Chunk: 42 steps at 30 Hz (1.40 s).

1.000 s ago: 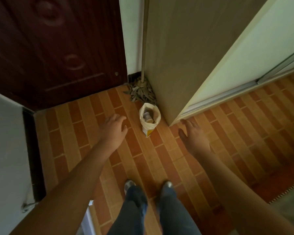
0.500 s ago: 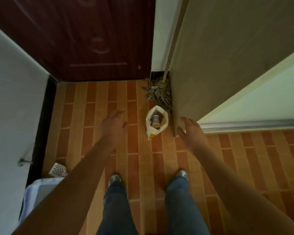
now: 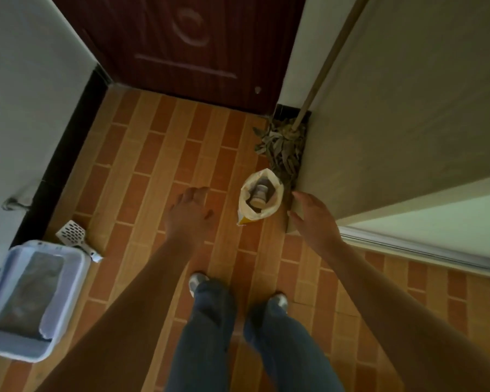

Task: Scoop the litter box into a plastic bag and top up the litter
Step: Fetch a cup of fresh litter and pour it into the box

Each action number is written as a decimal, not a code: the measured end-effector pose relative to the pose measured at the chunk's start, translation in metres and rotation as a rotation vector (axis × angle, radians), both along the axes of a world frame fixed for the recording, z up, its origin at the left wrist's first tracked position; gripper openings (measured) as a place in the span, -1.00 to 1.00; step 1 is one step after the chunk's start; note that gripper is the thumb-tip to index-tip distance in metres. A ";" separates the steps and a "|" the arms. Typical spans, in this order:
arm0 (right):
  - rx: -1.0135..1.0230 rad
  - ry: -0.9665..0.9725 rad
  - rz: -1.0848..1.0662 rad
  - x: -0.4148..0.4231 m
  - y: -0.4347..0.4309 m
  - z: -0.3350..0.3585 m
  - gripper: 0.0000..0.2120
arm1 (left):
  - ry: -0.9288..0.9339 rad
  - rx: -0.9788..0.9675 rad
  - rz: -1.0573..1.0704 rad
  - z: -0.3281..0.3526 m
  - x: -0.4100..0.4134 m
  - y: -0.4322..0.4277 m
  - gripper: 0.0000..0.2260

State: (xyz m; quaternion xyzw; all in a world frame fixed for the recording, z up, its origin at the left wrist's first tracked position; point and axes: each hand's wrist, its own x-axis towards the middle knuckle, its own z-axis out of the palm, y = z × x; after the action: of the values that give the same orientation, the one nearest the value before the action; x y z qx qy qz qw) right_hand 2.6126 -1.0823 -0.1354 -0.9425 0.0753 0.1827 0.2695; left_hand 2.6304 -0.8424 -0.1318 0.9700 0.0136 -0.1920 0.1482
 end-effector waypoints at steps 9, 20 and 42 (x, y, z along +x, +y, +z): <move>-0.024 -0.017 0.031 0.054 0.001 -0.166 -0.51 | 0.088 -0.018 -0.048 -0.180 0.035 -0.016 -0.46; -0.092 0.048 0.237 0.112 0.011 -0.339 -0.52 | 0.092 -0.313 -0.021 -0.361 0.069 -0.030 -0.42; -0.245 0.344 0.393 0.202 0.004 -0.493 -0.57 | 0.167 -1.001 0.535 -0.460 0.078 -0.078 -0.56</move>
State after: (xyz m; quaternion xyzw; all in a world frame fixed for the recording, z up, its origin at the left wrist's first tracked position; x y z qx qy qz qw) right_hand 2.8149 -1.0779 -0.6289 -0.9198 -0.0429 0.3779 0.0961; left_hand 2.7086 -0.9201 -0.5922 0.7258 0.1777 -0.2070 0.6315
